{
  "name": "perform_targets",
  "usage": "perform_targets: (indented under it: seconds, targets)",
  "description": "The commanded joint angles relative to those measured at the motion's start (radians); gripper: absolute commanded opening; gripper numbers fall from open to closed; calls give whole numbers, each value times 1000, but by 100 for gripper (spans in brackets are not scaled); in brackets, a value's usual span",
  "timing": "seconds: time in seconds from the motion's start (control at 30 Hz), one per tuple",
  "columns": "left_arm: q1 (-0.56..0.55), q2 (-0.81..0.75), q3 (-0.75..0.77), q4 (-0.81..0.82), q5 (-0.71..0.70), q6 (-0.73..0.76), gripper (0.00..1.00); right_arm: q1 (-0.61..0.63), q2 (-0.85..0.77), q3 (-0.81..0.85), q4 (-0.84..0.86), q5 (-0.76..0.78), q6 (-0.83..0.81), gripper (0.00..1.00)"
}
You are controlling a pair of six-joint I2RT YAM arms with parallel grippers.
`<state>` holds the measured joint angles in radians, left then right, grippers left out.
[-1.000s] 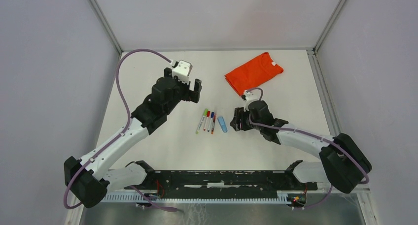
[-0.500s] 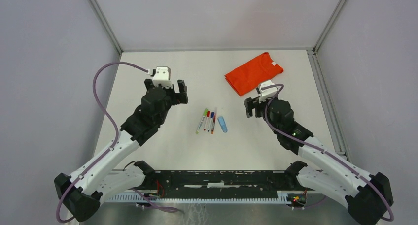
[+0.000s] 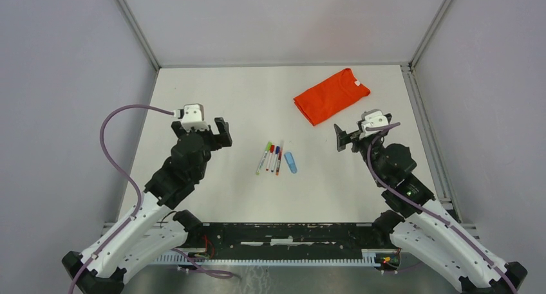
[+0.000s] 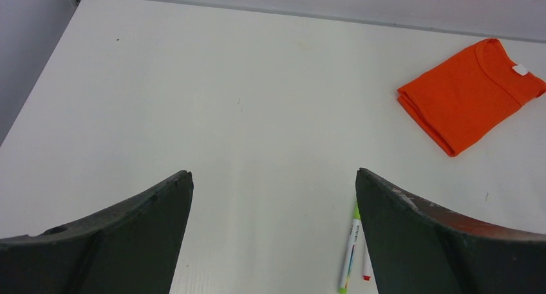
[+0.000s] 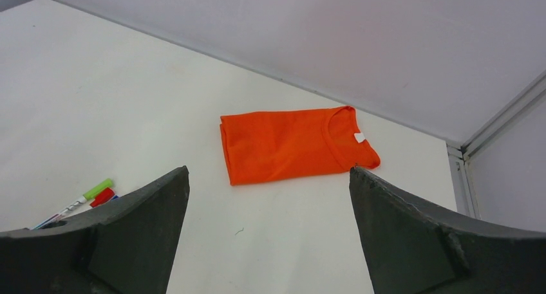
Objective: Insert the pens into the pen caps
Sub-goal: Reset both arms
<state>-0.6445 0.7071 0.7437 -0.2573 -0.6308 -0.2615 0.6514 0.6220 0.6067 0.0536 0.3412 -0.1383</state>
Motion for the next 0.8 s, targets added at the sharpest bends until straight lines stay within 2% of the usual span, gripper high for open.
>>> perform_targets:
  seconds: [0.0, 0.23, 0.77]
  targets:
    - [5, -44, -42, 110, -30, 17, 100, -5, -36, -10, 43, 2, -10, 98]
    - [5, -15, -37, 124, -68, 41, 100, -3, 22, -12, 53, 80, 56, 98]
    - [4, -19, -38, 121, -96, 51, 100, -4, 52, -61, 133, 134, 38, 98]
